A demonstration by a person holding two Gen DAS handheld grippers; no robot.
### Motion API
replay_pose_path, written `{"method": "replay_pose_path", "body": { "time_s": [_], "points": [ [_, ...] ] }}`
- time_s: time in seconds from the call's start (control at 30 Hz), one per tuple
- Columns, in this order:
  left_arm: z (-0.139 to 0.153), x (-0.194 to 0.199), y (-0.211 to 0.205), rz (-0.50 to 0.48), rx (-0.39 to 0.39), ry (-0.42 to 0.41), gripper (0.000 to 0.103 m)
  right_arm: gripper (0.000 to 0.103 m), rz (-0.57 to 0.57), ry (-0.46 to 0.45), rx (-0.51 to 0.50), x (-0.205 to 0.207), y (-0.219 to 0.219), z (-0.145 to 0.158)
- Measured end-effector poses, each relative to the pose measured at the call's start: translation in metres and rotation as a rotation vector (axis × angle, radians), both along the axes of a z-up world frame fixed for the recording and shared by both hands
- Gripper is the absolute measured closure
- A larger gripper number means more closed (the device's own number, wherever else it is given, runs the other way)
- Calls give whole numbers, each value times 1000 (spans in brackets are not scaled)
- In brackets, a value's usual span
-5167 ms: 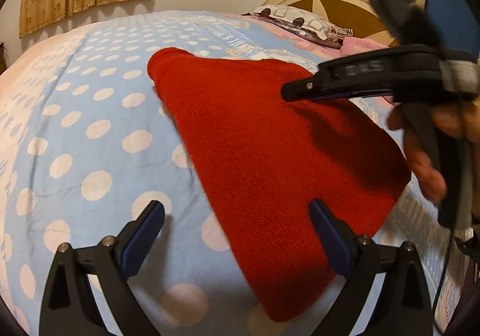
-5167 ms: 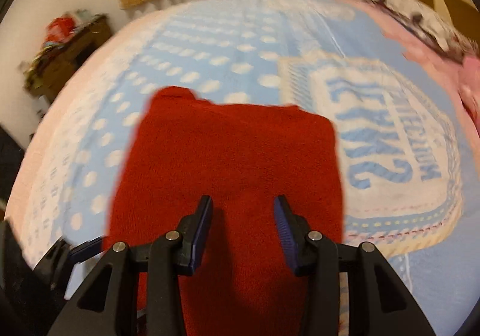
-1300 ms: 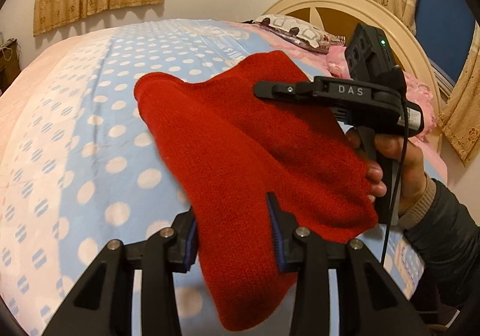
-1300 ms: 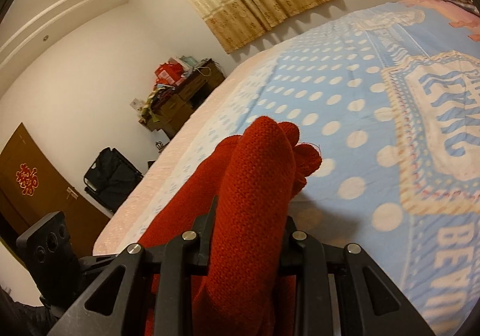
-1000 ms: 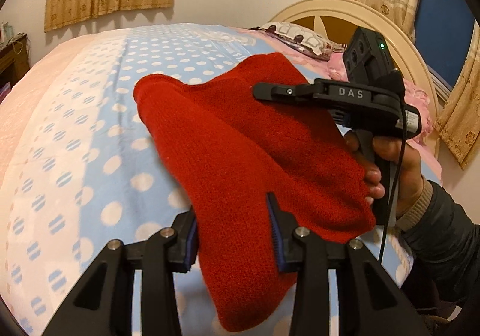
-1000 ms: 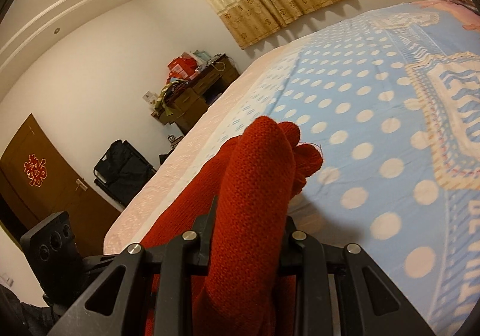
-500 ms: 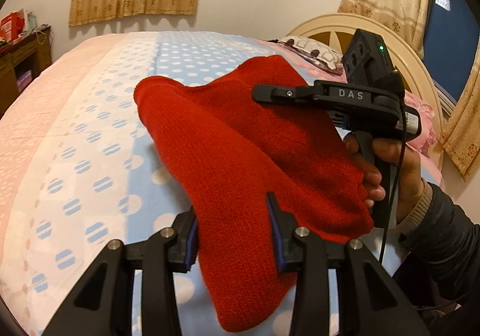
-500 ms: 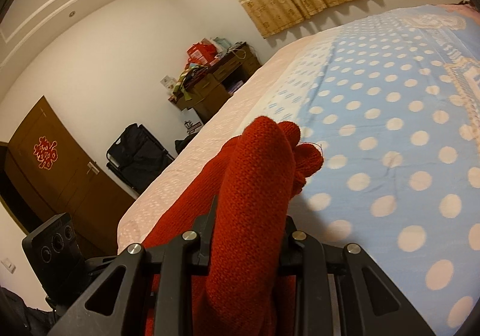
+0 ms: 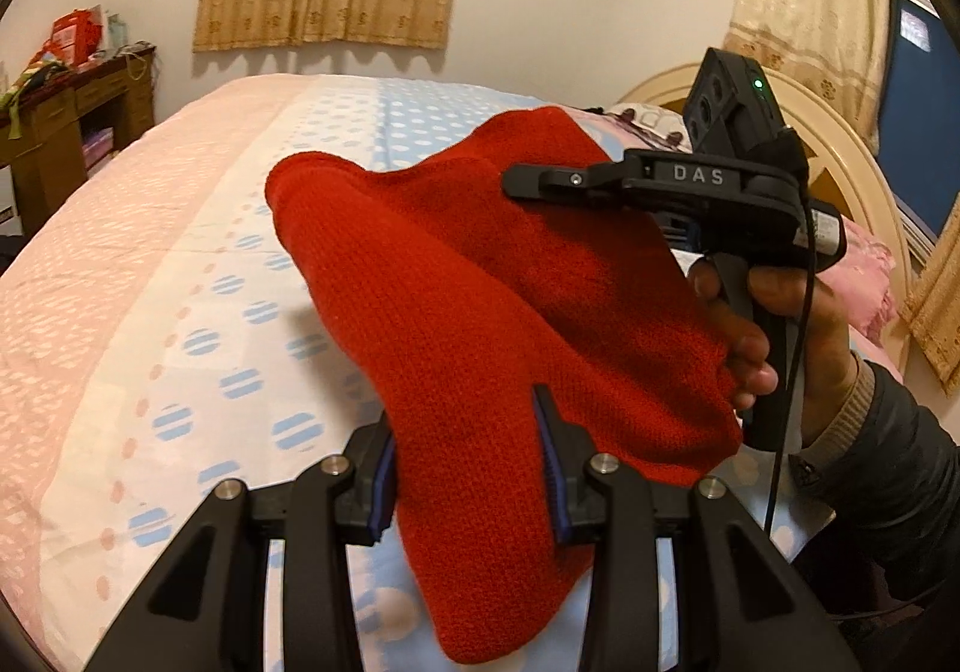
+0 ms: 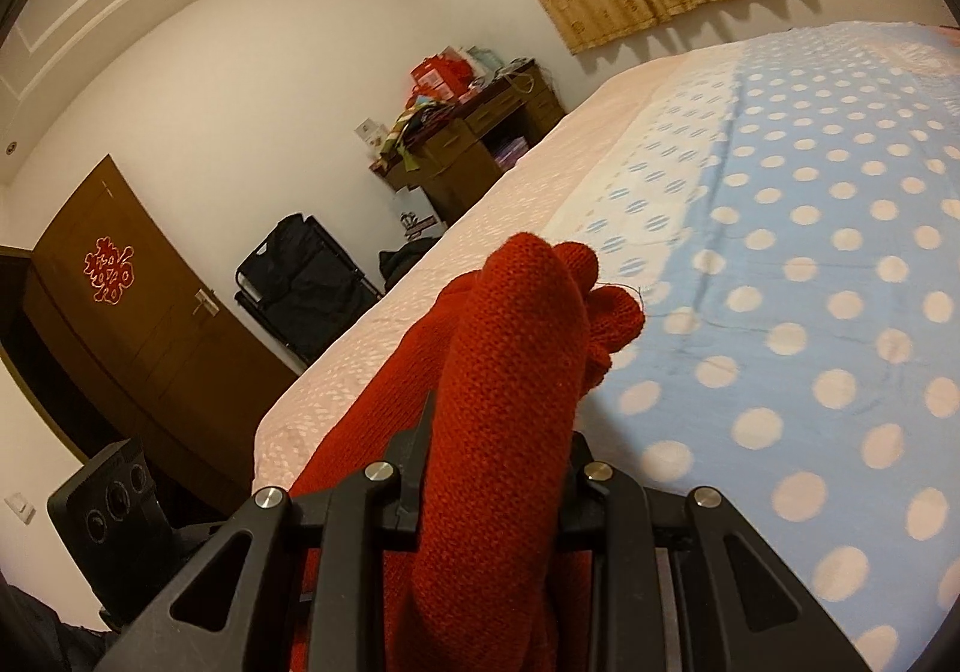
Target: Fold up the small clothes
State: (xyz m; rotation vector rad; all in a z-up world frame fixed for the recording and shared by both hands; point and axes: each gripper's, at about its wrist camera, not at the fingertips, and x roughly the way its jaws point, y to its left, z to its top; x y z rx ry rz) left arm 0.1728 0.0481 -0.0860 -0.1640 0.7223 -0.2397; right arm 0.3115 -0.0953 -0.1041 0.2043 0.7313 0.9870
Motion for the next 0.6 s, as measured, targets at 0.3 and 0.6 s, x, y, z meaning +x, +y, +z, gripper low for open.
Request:
{"method": "replay_pose_path", "body": {
  "time_s": [0.3,0.6],
  "points": [
    [-8,-3,21,80,11,-1,63,76,77,13,-37,8,52,-2],
    [-18,-9,38,156,11,11,63,76,134,32,-80,15,100,-16]
  ]
}}
